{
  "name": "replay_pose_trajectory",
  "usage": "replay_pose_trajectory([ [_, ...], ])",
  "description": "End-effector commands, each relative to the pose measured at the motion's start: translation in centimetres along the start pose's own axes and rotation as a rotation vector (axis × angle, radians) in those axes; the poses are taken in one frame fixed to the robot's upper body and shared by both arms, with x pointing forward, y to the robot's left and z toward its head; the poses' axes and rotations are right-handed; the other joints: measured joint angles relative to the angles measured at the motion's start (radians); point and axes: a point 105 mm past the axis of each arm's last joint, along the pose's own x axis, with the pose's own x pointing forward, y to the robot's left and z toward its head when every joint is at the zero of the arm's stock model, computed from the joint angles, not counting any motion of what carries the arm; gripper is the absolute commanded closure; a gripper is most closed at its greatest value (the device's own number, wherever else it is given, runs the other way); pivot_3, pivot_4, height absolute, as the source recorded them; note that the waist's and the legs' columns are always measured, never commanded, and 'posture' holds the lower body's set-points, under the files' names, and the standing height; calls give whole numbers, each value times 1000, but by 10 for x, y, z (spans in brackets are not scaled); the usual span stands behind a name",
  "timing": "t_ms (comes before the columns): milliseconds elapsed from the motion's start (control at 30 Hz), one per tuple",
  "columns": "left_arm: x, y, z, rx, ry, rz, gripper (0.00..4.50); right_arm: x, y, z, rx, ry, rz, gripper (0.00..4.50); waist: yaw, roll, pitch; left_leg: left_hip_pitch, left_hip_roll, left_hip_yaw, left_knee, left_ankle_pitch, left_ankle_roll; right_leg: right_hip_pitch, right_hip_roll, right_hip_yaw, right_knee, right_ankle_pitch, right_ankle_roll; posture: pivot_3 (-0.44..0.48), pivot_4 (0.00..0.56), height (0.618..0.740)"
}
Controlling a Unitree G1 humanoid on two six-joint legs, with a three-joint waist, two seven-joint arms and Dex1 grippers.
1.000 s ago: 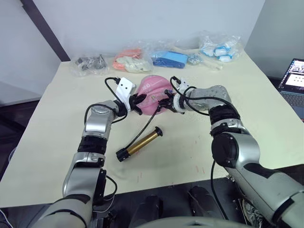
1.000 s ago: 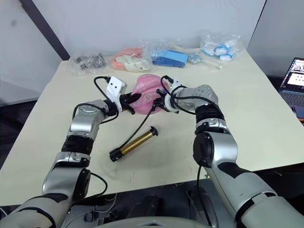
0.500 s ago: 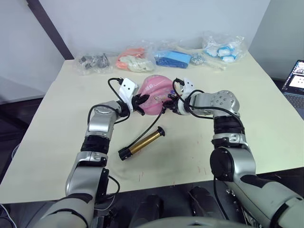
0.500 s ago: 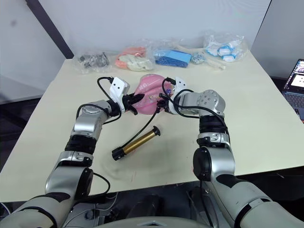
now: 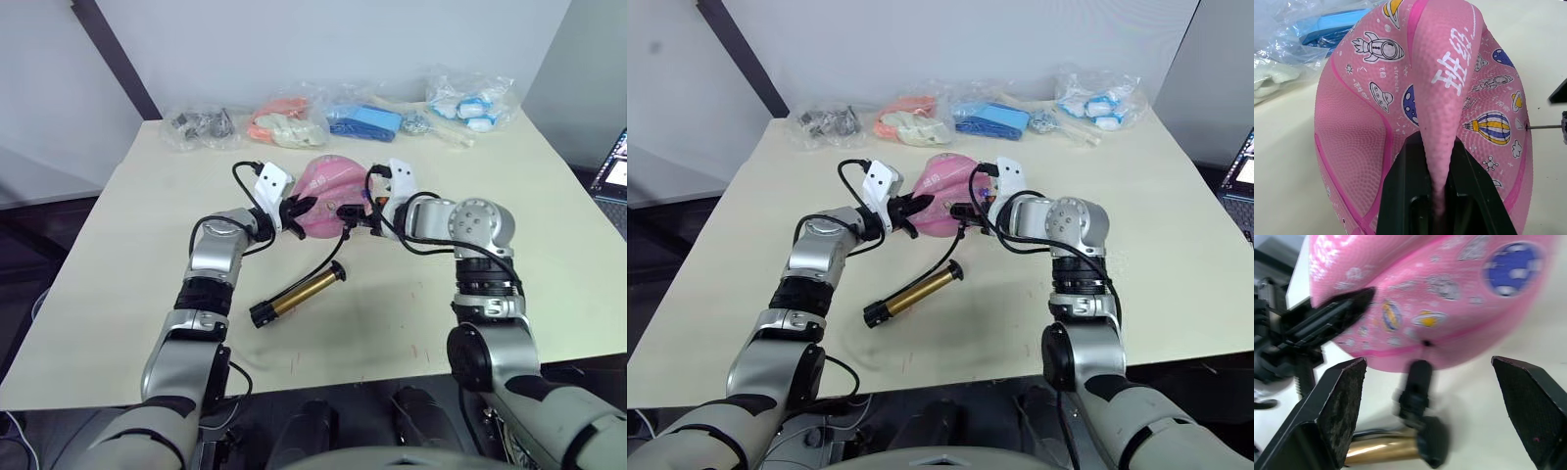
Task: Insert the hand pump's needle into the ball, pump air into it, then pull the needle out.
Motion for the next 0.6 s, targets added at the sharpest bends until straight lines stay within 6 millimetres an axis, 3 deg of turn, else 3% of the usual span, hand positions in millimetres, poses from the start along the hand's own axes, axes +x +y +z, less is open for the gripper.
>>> replay_pose_trajectory([
  [33,3,-17,-46,-64,157,-49,4500,-13,23,14,-176,-126,55,93,-1,0,0,0,0,0,0,0,0,0,0,0,0,0,0,0,150,740],
  [300,4,-12,-42,-129,139,28,4500,-15,33,-2,-351,-244,64,93,4,0,0,0,0,0,1,0,0,1,0,0,0,0,0,0,150,740],
  [600,1,-13,-43,-191,129,93,4500,-3,30,-10,-294,-340,19,93,11,0,0,1,0,0,1,0,0,1,1,0,0,0,0,0,150,740],
])
